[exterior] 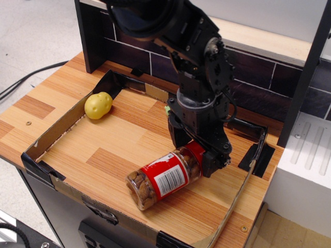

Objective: Topple basil bottle

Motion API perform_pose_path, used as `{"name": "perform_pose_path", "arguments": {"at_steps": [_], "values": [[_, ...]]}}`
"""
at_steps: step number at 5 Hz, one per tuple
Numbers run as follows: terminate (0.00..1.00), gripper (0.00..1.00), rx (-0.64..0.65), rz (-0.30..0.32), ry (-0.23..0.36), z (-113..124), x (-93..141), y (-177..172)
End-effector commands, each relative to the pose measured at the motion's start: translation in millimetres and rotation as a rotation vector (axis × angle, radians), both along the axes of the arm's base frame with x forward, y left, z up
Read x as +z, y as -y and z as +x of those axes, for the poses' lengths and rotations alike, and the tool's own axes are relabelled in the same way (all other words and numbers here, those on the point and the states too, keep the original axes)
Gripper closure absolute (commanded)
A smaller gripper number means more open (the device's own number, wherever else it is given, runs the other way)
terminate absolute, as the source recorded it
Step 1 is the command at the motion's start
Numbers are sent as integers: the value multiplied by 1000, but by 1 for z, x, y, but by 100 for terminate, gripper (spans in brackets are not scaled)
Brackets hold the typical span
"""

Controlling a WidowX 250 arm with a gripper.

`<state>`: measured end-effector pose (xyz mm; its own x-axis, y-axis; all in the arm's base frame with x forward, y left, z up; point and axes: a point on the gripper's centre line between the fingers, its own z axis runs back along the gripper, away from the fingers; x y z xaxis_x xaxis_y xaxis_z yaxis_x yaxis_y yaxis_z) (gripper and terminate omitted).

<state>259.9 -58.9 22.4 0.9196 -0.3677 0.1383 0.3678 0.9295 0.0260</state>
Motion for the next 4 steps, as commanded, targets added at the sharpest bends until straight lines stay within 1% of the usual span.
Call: {"name": "perform_pose_path", "arguments": {"at_steps": [1,2,3,4], "values": [[0,0,59,17,15,9,42,-1],[0,0,81,7,12,8,65,-4],[0,0,81,7,12,8,65,-4],[100,0,81,7,12,8,65,-4]]}}
